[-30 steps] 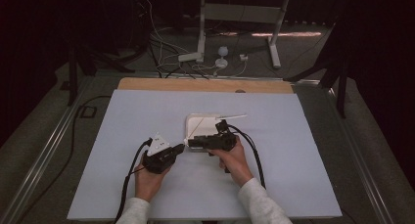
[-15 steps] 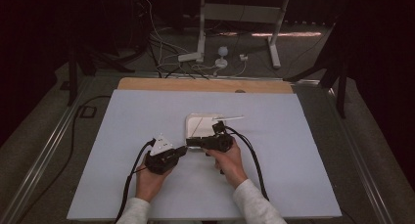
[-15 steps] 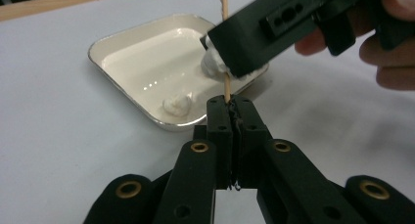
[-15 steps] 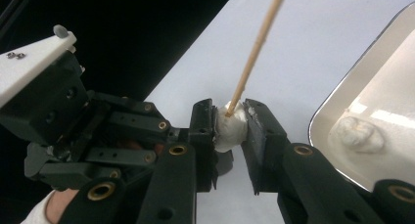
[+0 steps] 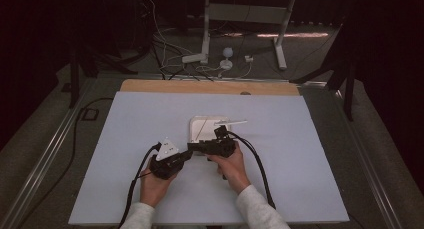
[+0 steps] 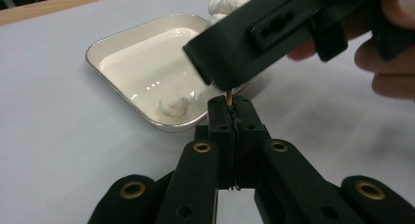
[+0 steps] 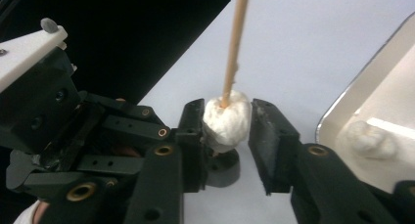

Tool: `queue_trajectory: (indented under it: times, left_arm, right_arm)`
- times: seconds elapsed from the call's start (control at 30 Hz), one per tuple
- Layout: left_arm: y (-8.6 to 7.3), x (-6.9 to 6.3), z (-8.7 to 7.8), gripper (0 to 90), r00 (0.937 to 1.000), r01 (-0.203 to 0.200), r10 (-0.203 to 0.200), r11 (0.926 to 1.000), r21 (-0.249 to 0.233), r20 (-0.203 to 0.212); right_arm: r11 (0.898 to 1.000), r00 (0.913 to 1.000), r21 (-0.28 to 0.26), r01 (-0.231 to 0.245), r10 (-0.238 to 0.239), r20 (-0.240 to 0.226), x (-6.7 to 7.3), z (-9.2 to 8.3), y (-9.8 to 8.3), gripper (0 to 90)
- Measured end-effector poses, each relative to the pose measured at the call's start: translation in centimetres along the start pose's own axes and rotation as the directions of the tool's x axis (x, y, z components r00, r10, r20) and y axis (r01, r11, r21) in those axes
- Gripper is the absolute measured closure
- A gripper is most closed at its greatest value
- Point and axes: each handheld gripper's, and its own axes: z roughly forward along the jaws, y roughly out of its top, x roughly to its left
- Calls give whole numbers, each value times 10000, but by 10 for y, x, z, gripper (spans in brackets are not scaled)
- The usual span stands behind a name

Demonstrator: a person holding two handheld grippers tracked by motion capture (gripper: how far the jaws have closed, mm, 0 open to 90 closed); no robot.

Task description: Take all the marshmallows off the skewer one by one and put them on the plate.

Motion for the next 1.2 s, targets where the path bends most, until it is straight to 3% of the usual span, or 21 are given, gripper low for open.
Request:
queue_trajectory:
  times: [0.2, 0.4, 0.8, 0.93, 1.0, 1.2]
  left_arm:
    - [-1, 1, 0, 900, 10000, 38, -38, 10000, 33, -35]
    - [-1, 0, -1, 900, 9997, -253, 253, 9997, -52, -41]
    - [0, -2, -7, 900, 9975, -670, 665, 9975, -206, -248]
    - [0, -2, -8, 900, 9986, -496, 490, 9984, -281, -213]
    - [0, -2, -9, 900, 9992, -369, 363, 9984, -436, -144]
    - [1, -2, -12, 900, 9996, -115, 96, 9977, -667, -281]
  right_arm:
    - [9999, 10000, -147, -65, 64, -66, 3, 3, -2, 778]
    - [9997, 9994, -187, 151, -145, 310, 5, -1, -1, 791]
    - [9995, 9990, -229, 215, -206, 398, 10, -8, 6, 792]
    - [9997, 9995, -239, 104, -96, 299, 10, -9, 7, 792]
    - [9993, 9997, -257, 257, -256, 37, 9, -8, 7, 785]
    - [9984, 9987, -248, 512, -512, -17, 13, -4, 3, 690]
